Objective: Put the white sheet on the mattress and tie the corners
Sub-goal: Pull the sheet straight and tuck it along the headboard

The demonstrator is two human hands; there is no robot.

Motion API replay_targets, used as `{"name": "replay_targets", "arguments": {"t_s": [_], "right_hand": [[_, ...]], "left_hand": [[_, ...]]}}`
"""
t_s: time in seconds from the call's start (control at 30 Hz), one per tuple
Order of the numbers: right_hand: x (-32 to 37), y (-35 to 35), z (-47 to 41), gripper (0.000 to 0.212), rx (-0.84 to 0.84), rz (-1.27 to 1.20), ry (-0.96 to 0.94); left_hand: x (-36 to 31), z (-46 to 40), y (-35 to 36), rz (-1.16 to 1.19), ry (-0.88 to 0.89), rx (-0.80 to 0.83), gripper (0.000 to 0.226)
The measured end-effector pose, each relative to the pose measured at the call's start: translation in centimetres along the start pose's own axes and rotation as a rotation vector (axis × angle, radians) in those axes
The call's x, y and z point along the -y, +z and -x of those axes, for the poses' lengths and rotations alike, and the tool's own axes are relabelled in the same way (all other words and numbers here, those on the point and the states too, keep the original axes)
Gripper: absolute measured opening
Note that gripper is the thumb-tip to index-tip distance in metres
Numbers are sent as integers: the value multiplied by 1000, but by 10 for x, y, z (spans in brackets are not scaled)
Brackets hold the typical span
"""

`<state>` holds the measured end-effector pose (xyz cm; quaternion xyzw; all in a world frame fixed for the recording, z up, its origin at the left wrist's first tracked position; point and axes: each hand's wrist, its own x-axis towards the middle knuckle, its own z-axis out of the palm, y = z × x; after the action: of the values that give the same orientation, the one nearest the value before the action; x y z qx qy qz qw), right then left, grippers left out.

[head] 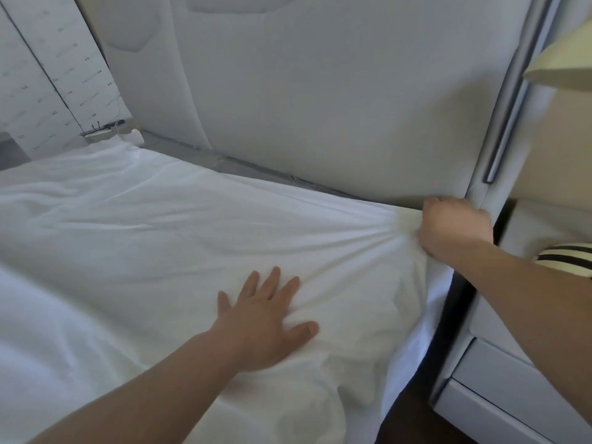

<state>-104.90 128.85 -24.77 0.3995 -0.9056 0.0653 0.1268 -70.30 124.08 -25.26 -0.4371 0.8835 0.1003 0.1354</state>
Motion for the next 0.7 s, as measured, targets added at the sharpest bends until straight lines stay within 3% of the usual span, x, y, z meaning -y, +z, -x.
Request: {"name": "replay_targets", "arguments": {"t_s": [0.13, 0.23, 0.3, 0.37, 0.43, 0.53, 0.7], "right_hand": [[-10, 6, 12, 26, 234, -89, 237], [-10, 1, 11, 20, 452, -209, 174], [-13, 0, 4, 16, 433, -336, 226], [-19, 5, -3, 14, 294, -535, 280], [-20, 10, -2, 23, 240, -706, 286], [-20, 10, 6, 32, 257, -762, 276], [-19, 10, 8, 44, 328, -760, 229]], "left_hand": [[-3, 13, 0, -25, 42, 20, 94], [0, 21, -2, -31, 49, 47, 94], [4, 24, -4, -21, 36, 48, 91], [7, 23, -5, 1, 38, 10, 82], [10, 20, -5, 27, 67, -68, 64], [9, 16, -7, 13, 113, -159, 25], [0, 17, -22, -91, 155, -93, 23]]}}
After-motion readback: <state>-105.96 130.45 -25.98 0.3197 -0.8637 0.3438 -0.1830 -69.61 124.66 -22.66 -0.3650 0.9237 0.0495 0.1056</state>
